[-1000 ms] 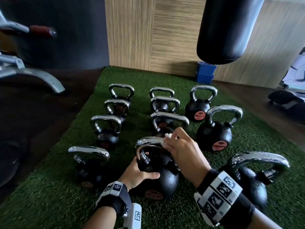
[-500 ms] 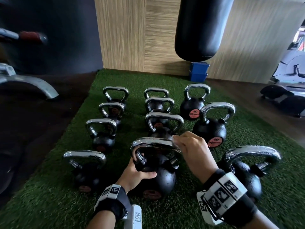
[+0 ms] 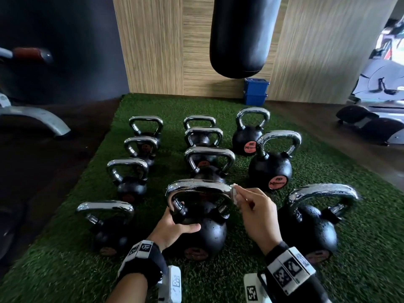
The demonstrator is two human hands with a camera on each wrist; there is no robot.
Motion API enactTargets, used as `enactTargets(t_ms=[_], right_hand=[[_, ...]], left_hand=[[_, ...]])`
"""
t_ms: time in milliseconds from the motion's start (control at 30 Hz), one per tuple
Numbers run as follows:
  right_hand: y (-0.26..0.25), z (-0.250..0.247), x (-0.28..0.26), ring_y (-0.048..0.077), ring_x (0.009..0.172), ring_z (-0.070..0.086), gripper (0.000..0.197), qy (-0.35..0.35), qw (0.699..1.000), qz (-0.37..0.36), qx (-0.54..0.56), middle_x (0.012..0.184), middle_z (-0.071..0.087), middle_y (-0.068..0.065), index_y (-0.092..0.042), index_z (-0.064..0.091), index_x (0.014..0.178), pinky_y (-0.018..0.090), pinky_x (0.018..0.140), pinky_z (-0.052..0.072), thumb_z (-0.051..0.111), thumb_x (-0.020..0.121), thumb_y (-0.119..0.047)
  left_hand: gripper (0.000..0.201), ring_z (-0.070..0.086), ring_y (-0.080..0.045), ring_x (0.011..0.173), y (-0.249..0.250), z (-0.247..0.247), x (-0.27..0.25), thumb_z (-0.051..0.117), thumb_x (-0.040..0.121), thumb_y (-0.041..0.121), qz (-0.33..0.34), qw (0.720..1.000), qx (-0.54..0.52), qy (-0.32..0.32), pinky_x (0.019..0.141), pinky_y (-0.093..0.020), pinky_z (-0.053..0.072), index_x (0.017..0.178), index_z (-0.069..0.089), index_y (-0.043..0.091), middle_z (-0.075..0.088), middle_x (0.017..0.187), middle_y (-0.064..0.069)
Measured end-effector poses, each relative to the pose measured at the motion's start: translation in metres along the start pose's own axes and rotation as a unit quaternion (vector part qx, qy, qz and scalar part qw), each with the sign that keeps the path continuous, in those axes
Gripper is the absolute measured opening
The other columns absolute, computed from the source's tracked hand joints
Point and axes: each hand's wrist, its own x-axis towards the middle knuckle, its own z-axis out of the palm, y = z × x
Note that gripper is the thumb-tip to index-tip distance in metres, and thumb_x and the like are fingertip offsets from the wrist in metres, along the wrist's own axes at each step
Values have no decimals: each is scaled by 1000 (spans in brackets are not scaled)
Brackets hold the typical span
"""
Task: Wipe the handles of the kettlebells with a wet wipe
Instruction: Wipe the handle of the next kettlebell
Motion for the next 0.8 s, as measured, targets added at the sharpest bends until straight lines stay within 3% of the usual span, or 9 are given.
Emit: enactTargets(t_ms=[100, 233, 367, 433, 500, 600, 667, 733, 800], right_hand=[[15, 9, -3, 19, 67, 64, 25, -2, 984, 124, 127, 84, 71, 2, -16, 77, 111, 37, 70, 56, 62, 96, -4], [25, 16, -4, 13, 65, 59, 25, -8, 936, 227, 269, 74, 71, 2, -17, 80, 94, 27, 60, 53, 60, 97, -2], [34, 23, -10, 10, 61, 61, 23, -36, 910, 288, 295, 76, 76, 2, -11, 79, 98, 22, 57, 55, 59, 96, 0], [38, 27, -16, 13, 64, 64, 18, -58, 906, 312, 280, 79, 77, 4, -5, 78, 100, 25, 60, 56, 61, 95, 1], [40, 23, -18, 18, 67, 66, 14, -75, 908, 325, 253, 80, 78, 8, -3, 78, 100, 31, 65, 58, 66, 92, 0], [35, 3, -11, 21, 66, 69, 12, -104, 893, 365, 243, 79, 76, 15, 3, 74, 96, 30, 59, 59, 75, 84, 2], [23, -14, -7, 20, 63, 70, 15, -146, 870, 380, 277, 77, 74, 17, 4, 71, 92, 27, 54, 59, 78, 79, 2], [5, -23, -4, 20, 66, 70, 19, -191, 865, 346, 310, 80, 74, 17, 2, 73, 89, 25, 57, 59, 81, 72, -1], [-15, -25, -3, 21, 72, 69, 16, -208, 883, 277, 317, 83, 73, 18, -3, 77, 87, 25, 63, 58, 81, 71, -1]], left_hand=[[78, 68, -8, 109, 4, 1, -2, 95, 52, 16, 5, 1000, -6, -1, 94, -22, 50, 119, 58, 26, 71, 118, 2], [69, 70, 10, 87, 7, 0, -2, 92, 65, -3, 4, 1000, 3, -4, 67, -4, 50, 118, 55, 23, 70, 111, 6], [107, 61, -19, 126, 23, -6, -11, 101, 51, 44, -38, 990, 134, -17, 107, -31, 48, 141, 47, 21, 67, 130, 0], [113, 57, -22, 131, 39, -8, -19, 90, 53, 68, -74, 964, 255, -28, 113, -36, 42, 146, 45, 23, 62, 139, -1], [88, 61, -22, 123, 51, -10, -27, 76, 66, 79, -88, 917, 388, -41, 104, -33, 48, 135, 58, 27, 66, 133, -1], [40, 71, -18, 94, 65, -14, -40, 71, 79, 66, -68, 865, 496, -8, 78, -27, 53, 88, 74, 26, 77, 98, 3], [25, 74, -14, 79, 71, -15, -47, 72, 89, 49, -22, 910, 413, -2, 68, -23, 50, 79, 78, 26, 78, 82, 8], [20, 77, -15, 79, 81, -9, -54, 68, 97, 35, 8, 977, 210, -31, 69, -20, 53, 93, 80, 21, 80, 84, 6], [25, 78, -15, 86, 94, 3, -61, 61, 101, 34, 14, 997, 61, -46, 76, -23, 57, 107, 78, 18, 81, 94, 2]])
